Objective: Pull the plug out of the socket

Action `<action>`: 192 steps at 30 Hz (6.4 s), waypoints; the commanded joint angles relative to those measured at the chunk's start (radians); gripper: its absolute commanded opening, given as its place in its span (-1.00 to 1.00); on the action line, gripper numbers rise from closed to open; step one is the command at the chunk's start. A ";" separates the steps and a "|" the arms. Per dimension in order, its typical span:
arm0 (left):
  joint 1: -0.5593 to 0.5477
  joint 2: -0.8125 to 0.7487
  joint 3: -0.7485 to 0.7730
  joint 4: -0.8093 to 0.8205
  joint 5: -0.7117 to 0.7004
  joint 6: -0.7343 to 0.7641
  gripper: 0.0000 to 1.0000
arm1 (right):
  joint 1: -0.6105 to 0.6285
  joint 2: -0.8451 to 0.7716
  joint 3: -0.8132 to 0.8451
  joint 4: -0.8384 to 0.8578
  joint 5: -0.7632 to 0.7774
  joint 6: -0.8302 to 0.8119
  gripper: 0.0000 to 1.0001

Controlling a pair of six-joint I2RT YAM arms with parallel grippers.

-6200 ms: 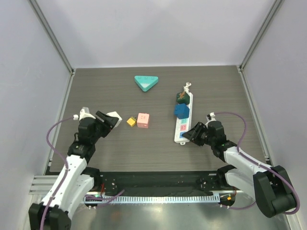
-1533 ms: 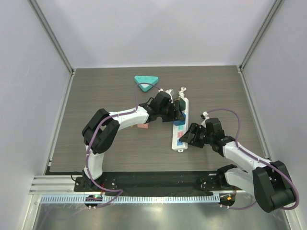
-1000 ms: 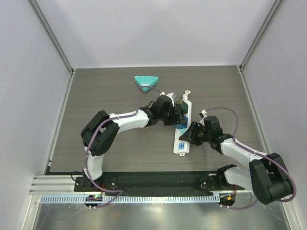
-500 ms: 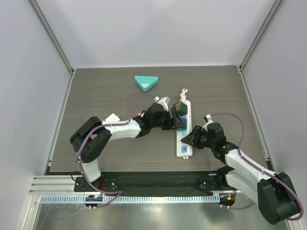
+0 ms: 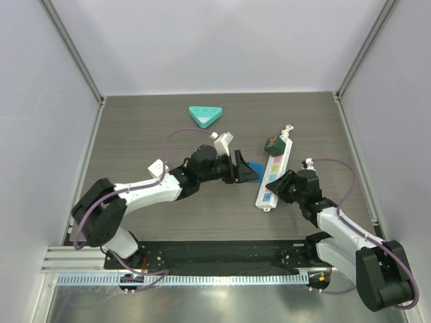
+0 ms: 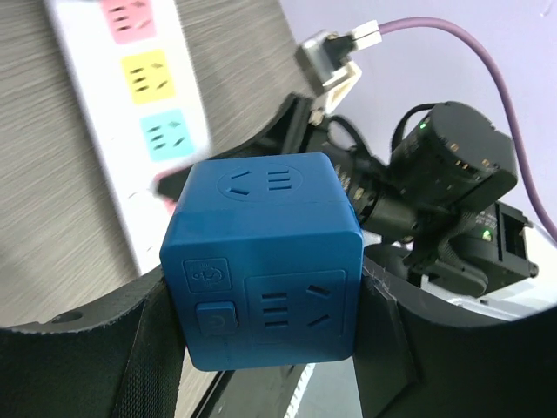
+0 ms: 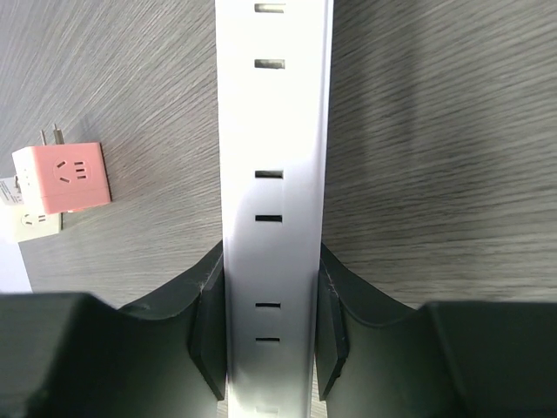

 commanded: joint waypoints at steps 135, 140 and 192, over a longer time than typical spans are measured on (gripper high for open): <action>0.117 0.662 0.886 -0.509 -0.116 0.200 0.65 | -0.023 0.103 -0.058 0.084 -0.237 -0.164 -0.98; 0.118 0.659 0.868 -0.508 -0.052 0.199 0.33 | -0.026 0.112 -0.054 0.081 -0.243 -0.166 -0.98; 0.035 0.197 0.343 -0.160 0.195 -0.018 -1.00 | -0.035 0.152 0.081 -0.110 0.305 -0.095 -0.98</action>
